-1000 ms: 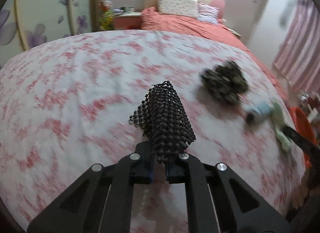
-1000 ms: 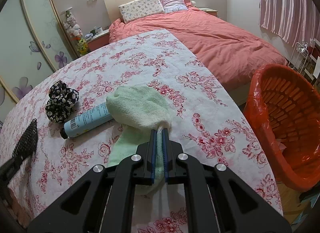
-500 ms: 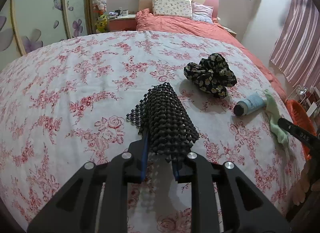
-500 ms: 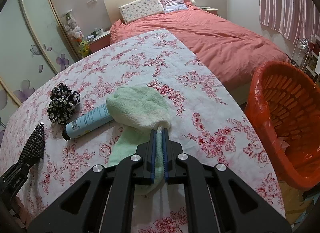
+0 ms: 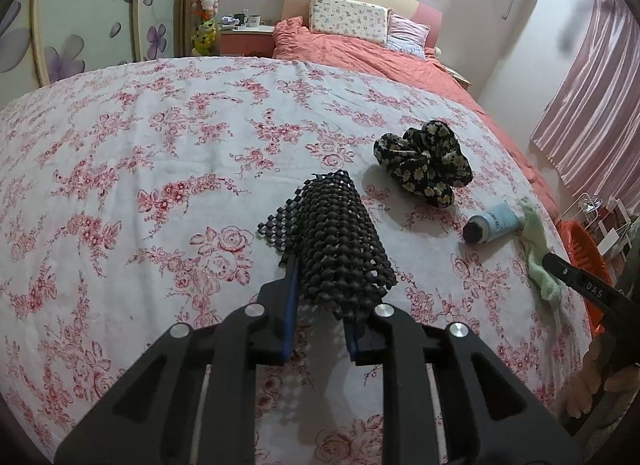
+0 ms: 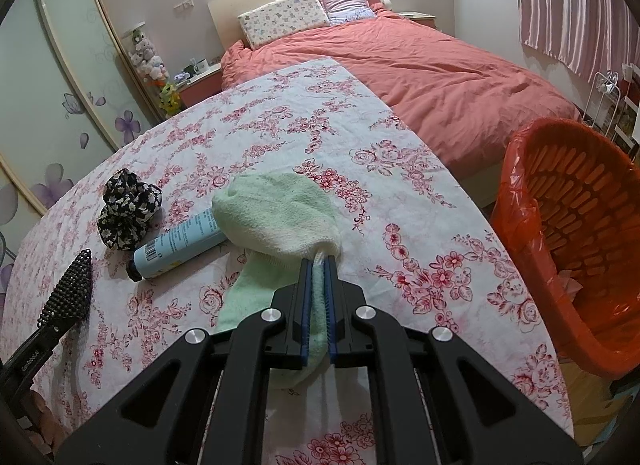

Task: Collect trash
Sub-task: 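Grasp the black mesh pad with the left tool while the right tool holds the green cloth, then carry the mesh pad and green cloth to the orange basket and open both tools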

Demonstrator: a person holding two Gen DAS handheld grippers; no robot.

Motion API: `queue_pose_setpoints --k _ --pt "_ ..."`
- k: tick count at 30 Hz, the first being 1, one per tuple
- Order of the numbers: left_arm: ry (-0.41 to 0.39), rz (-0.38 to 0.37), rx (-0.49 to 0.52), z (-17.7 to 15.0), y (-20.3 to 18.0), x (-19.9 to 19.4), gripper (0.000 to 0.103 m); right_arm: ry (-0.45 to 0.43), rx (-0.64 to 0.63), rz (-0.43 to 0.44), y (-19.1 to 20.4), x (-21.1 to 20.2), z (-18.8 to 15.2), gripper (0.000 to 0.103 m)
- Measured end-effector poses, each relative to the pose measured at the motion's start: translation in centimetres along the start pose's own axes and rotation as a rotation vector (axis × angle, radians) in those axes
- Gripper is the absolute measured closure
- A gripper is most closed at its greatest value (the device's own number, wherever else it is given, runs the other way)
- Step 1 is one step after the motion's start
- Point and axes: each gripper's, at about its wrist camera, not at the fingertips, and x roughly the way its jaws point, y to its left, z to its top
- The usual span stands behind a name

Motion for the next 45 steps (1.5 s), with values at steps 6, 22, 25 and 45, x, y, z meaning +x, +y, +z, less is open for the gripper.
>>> queue_pose_setpoints --k 6,22,25,45 --pt "-0.001 -0.005 -0.007 -0.1 0.1 0.0 0.082 0.0 0.0 0.0 0.0 0.0 0.0 0.097" --pt "-0.004 -0.024 -0.032 -0.2 0.4 -0.1 0.082 0.0 0.004 0.005 0.1 0.0 0.0 0.097" --pt "-0.004 -0.027 -0.036 -0.2 0.4 -0.2 0.082 0.0 0.005 0.005 0.0 0.0 0.0 0.097" --pt "-0.072 -0.061 0.039 -1.0 -3.4 -3.4 0.095 -0.126 -0.025 0.082 -1.4 -6.0 -1.3 0.1"
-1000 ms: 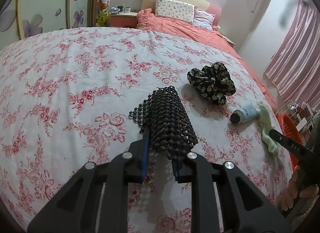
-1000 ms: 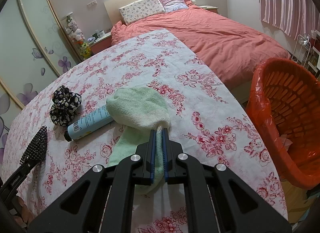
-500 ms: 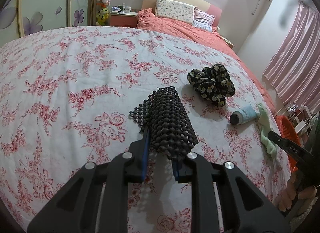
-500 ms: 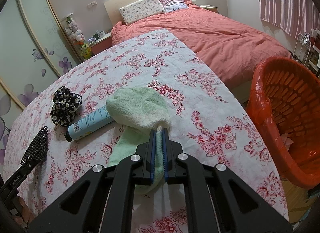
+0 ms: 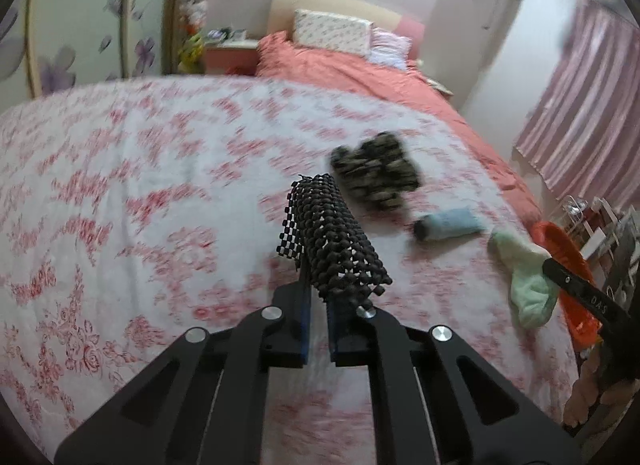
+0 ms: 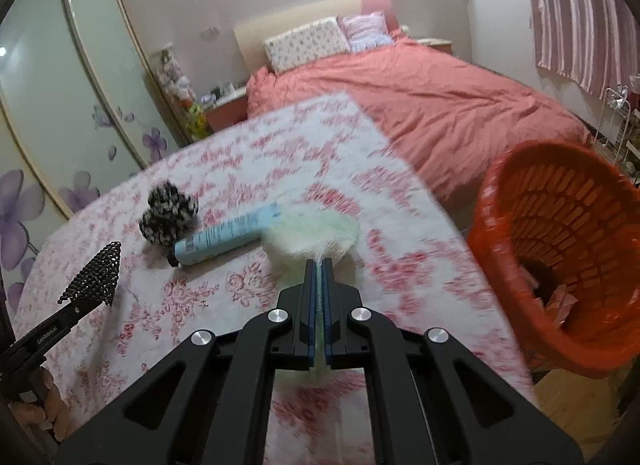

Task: Collect trash
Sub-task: 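Carry the mesh pad and green cloth to the orange basket and open both tools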

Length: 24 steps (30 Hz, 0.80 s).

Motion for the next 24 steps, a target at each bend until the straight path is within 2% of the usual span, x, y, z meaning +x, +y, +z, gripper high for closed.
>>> queue_pose_setpoints --k 7,15,19,24 --pt "-0.037 -0.11 0.094 0.3 -6.5 -1.7 0.095 -0.095 0.073 -0.02 -2.8 -3.3 0.9 0.1" --pt "-0.021 -0.288 0.18 0.3 -15.6 -1.7 0.095 -0.195 0.157 -0.127 -7.8 -6.0 2.4 0.1" --pt "0.002 -0.38 0.251 -0.1 -21.7 -1.0 0.095 -0.213 0.224 -0.165 -11.0 -5.9 2.9 0.1" --pt "0.039 -0.453 0.326 -0.6 -28.3 1.1 0.095 -0.23 0.273 -0.182 -13.1 -5.2 3.8 0.1"
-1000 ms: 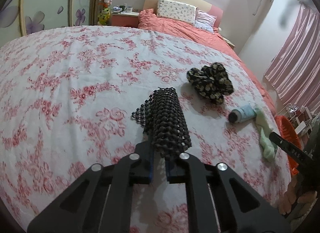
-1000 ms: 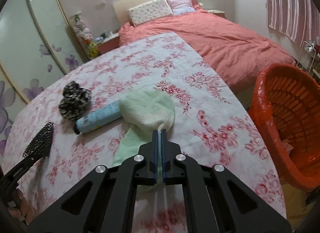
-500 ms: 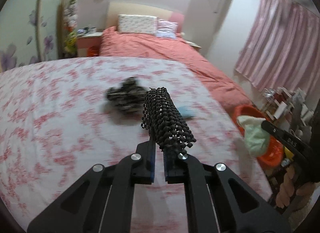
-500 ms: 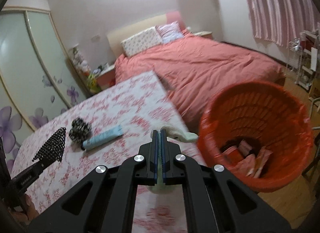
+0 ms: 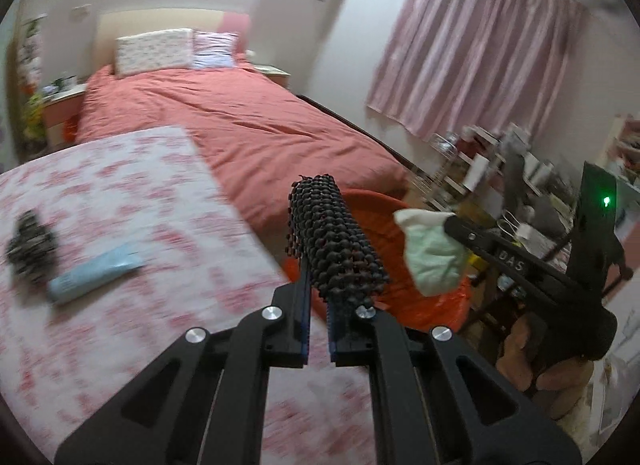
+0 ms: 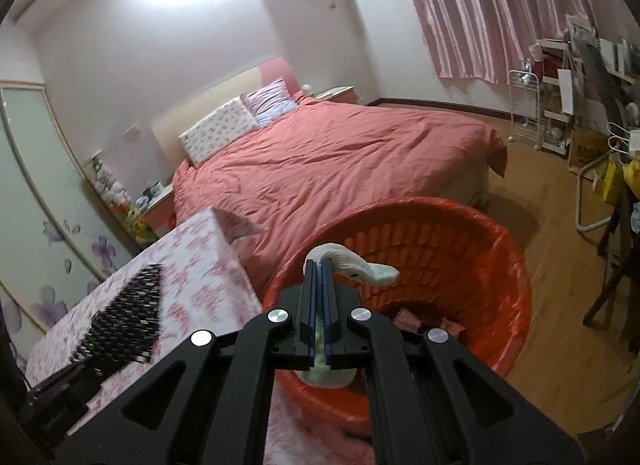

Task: Collect trash
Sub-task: 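Carry the mesh pad and green cloth to the orange basket and open both tools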

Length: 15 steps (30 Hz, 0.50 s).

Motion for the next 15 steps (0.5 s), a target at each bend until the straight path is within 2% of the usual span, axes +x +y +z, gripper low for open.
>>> queue_pose_setpoints --k 4,8,11,13,15 --pt "0.06 -0.047 0.01 0.9 -2.3 4.2 0.094 -0.001 0.023 -0.01 -2.1 0.5 0.7 0.1" --pt "0.118 -0.023 0.023 0.8 -3.2 7.9 0.068 0.053 0.054 -0.017 -3.8 2.1 0.6 0.095" --pt "0.152 0.003 0.031 0.3 -2.8 9.5 0.065 0.077 0.067 -0.026 -5.1 2.6 0.1 0.085" --pt "0.154 0.024 0.025 0.0 -2.0 9.4 0.06 0.083 0.073 -0.035 -5.0 2.8 -0.5 0.072" --pt "0.151 0.05 0.024 -0.4 -1.0 8.9 0.056 0.089 0.075 -0.038 -4.9 2.8 -0.9 0.066"
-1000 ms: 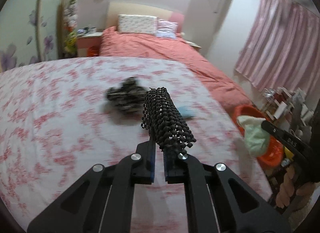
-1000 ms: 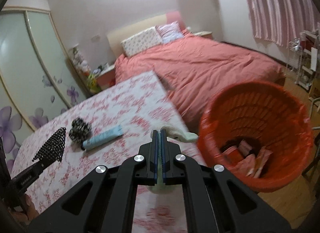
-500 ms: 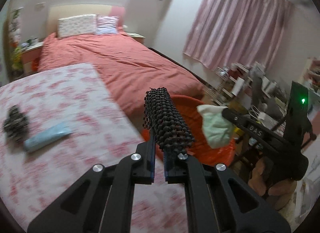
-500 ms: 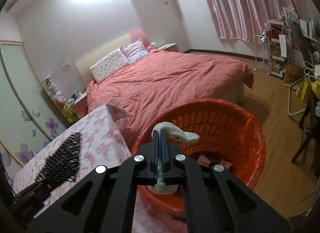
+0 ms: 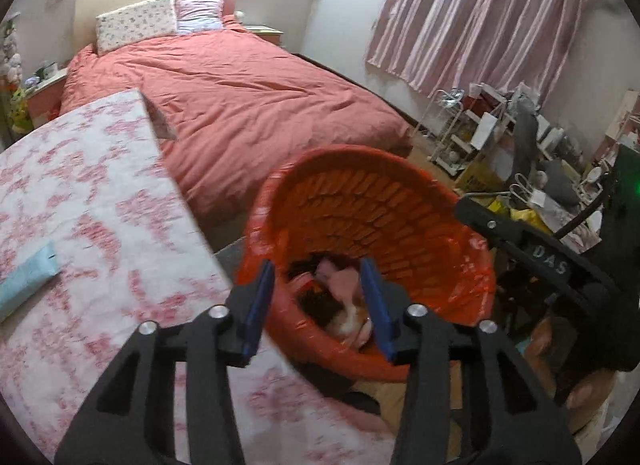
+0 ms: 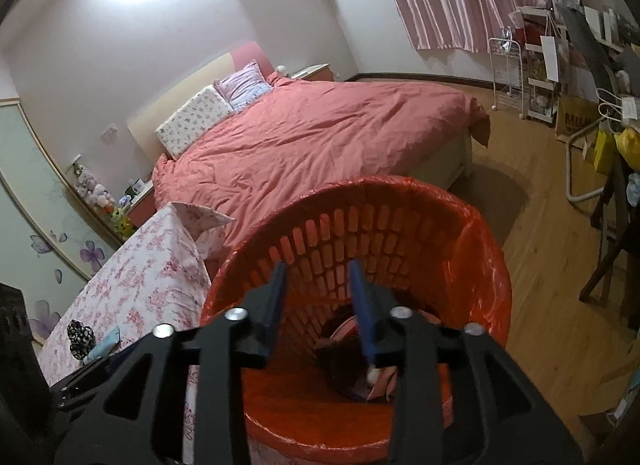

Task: Collect trash
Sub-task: 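Carry the mesh pad and green cloth to the orange basket and open both tools, then return to the bed and grasp the black floral scrunchie with the left tool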

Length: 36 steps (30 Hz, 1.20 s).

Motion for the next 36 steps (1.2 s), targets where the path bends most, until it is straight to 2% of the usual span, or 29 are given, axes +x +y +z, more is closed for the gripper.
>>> queue_pose_setpoints --k 3,5,9,16,18,21,27,28,29,30,31,33,34,35,36 --pt "-0.014 0.053 0.003 -0.8 2.0 -1.6 0.049 0.008 -0.017 -0.005 0.3 -0.2 -0.2 0.06" --pt "-0.035 0.107 0.002 -1.2 3.4 -2.9 0.043 0.008 -0.036 -0.005 0.1 -0.5 -0.2 0.055" --pt "-0.084 0.24 -0.051 -2.1 8.2 -6.3 0.035 0.015 -0.104 -0.011 2.7 -1.1 -1.3 0.048" --pt "-0.148 0.492 -0.248 -2.7 19.4 -11.5 0.024 0.05 -0.228 0.025 7.1 -1.1 -3.4 0.042" --pt "-0.157 0.54 -0.296 -2.4 21.8 -12.2 0.023 0.066 -0.255 0.04 8.3 -0.9 -4.0 0.042" --pt "-0.141 0.549 -0.351 -1.8 24.5 -12.2 0.022 0.094 -0.287 0.058 9.6 -0.6 -4.8 0.042" --pt "-0.057 0.564 -0.34 -0.7 26.6 -9.0 0.022 0.122 -0.349 0.081 12.4 -0.6 -5.8 0.042" --pt "-0.045 0.562 -0.341 -0.8 26.7 -8.6 0.022 0.125 -0.36 0.083 12.8 -0.7 -6.0 0.042" --pt "-0.026 0.555 -0.345 -0.8 27.1 -8.1 0.028 0.128 -0.369 0.085 13.1 -0.7 -6.2 0.042" --pt "-0.016 0.546 -0.35 -1.0 27.2 -7.7 0.041 0.133 -0.379 0.088 13.4 -0.8 -6.3 0.042" --pt "0.0 0.529 -0.357 -1.2 27.4 -7.3 0.048 0.135 -0.384 0.088 13.7 -0.7 -6.4 0.042" --pt "-0.014 0.543 -0.331 -1.5 27.3 -7.4 0.068 0.142 -0.397 0.091 14.4 -0.8 -6.8 0.042" --pt "-0.014 0.543 -0.316 -1.6 27.3 -7.6 0.072 0.146 -0.403 0.095 14.9 -0.7 -7.0 0.042" --pt "-0.012 0.536 -0.311 -1.8 27.5 -7.9 0.081 0.151 -0.41 0.099 15.5 -0.6 -7.2 0.042" --pt "-0.012 0.531 -0.313 -2.0 27.7 -8.3 0.082 0.156 -0.419 0.106 15.9 -0.7 -7.4 0.042"
